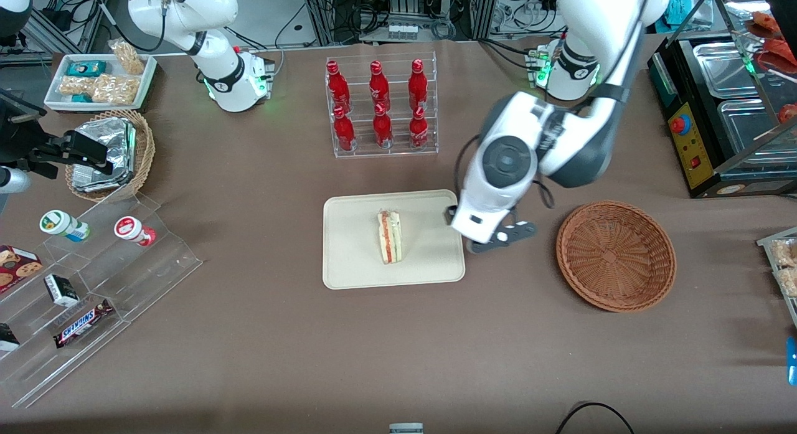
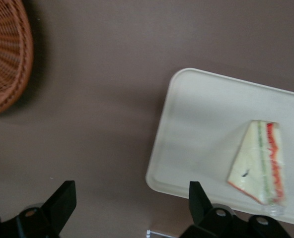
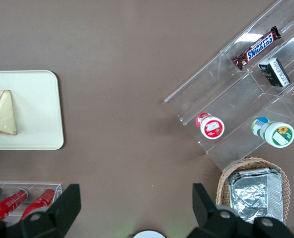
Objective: Place sandwich from basket to tray
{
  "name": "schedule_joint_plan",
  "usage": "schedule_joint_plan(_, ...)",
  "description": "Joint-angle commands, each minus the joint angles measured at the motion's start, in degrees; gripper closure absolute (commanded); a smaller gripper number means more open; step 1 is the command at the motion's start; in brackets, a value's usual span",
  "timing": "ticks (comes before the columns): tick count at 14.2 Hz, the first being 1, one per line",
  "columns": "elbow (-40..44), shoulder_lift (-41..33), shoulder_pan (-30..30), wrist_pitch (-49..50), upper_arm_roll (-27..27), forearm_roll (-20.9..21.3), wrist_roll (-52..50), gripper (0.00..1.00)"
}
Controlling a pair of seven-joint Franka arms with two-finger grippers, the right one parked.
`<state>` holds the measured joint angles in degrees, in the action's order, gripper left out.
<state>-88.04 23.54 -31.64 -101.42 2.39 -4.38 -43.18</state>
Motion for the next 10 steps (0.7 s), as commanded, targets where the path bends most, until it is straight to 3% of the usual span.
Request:
schedule_joint_plan(1,-8.97,-8.93,4.55,-0.18,-0.54,0.24,7.38,0.0)
schedule_joint_plan(6,-16.37,-19.56,12.64,1.22,-0.54,1.2,21.8,0.0)
schedule_joint_plan(10,-16.11,-24.67,21.15,6.58,-3.51,1.91,32.61,0.0)
